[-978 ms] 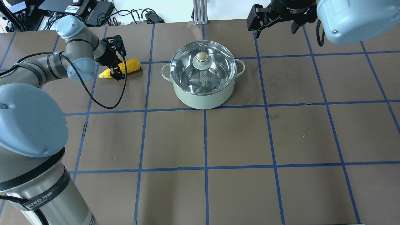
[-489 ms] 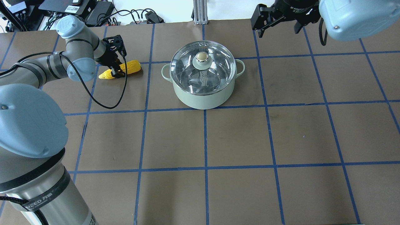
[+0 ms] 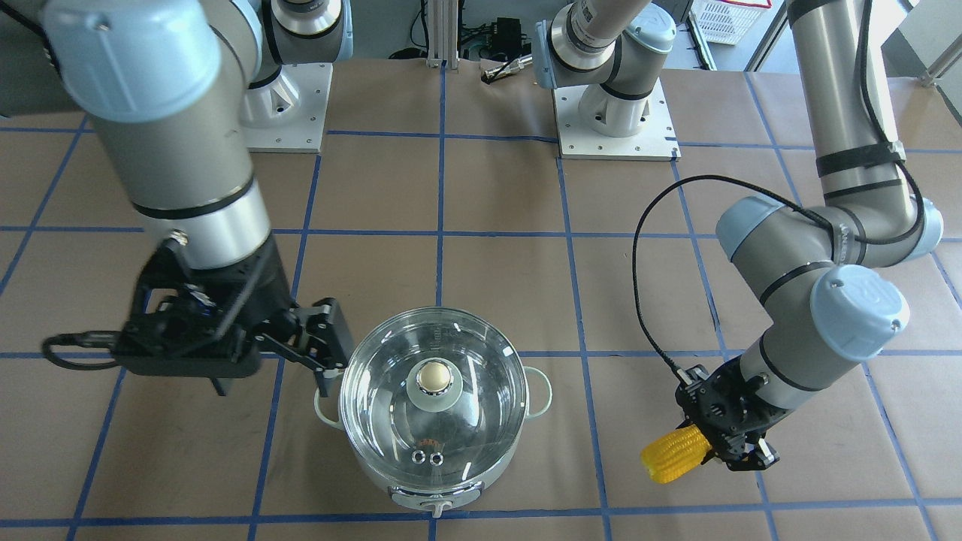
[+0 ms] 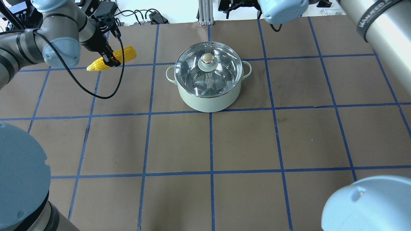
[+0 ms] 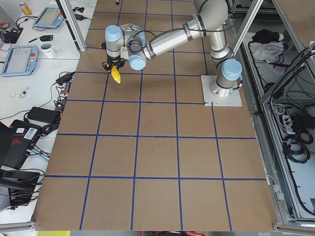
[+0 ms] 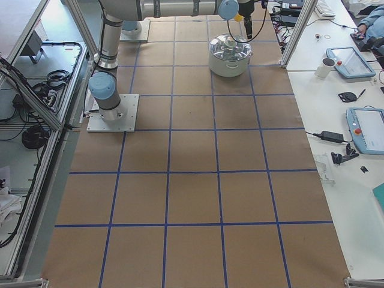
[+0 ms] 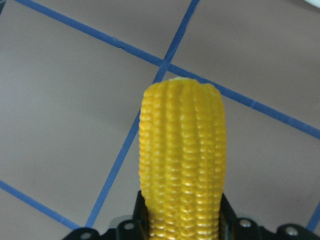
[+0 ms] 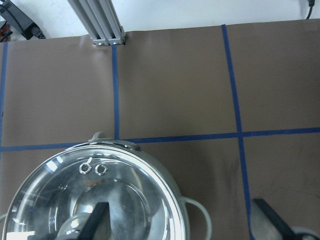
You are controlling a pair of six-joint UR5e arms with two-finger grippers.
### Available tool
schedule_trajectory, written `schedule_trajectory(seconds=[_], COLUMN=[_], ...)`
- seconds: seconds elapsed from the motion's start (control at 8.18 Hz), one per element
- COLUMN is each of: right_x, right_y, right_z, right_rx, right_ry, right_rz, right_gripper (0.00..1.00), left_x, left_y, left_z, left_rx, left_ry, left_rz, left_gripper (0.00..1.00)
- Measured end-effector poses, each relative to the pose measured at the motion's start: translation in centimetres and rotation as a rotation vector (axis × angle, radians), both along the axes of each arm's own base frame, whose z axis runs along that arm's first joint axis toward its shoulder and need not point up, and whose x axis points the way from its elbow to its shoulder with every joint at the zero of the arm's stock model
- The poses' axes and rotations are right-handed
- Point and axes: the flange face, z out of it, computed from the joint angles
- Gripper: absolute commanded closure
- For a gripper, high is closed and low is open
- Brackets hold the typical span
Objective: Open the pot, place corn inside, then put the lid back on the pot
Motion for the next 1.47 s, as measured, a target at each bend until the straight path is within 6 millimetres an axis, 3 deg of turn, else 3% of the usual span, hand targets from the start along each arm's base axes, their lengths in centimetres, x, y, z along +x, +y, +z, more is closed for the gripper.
schedule_trajectory(seconds=[0.24, 0.37, 0.49, 0.73, 0.98, 1.22, 1.47], right_x=[7.6, 10.6, 12.3, 12.5, 11.4, 10.7, 11.1], right_y=[1.8, 3.0, 3.7, 3.3, 2.8, 3.2, 3.6], right_z=[-2.6, -3.8, -5.1, -7.2, -8.8, -10.9, -11.7], right_rx=[0.014, 0.008, -0.004, -0.012, 0.008, 0.048, 0.077], right_ry=[-0.023, -0.026, -0.021, 0.045, 0.084, 0.096, 0.042], right_rz=[-0.012, -0.003, 0.023, 0.087, 0.09, 0.082, 0.064], right_gripper=[0.0, 0.0, 0.0, 0.0, 0.09, 0.06, 0.07], left_x=[-0.2, -0.3, -0.4, -0.9, -3.0, -5.1, -5.9], left_y=[2.5, 3.4, 4.1, 4.6, 4.9, 5.1, 5.2], left_z=[5.4, 6.9, 7.9, 8.3, 8.5, 8.7, 8.7], left_rx=[0.0, 0.008, 0.013, 0.025, 0.026, 0.022, 0.021], left_ry=[-0.035, -0.05, -0.058, -0.059, -0.057, -0.053, -0.051], left_rz=[0.013, 0.016, 0.017, 0.022, 0.013, -0.001, -0.014], left_gripper=[1.0, 1.0, 1.0, 1.0, 1.0, 1.0, 1.0])
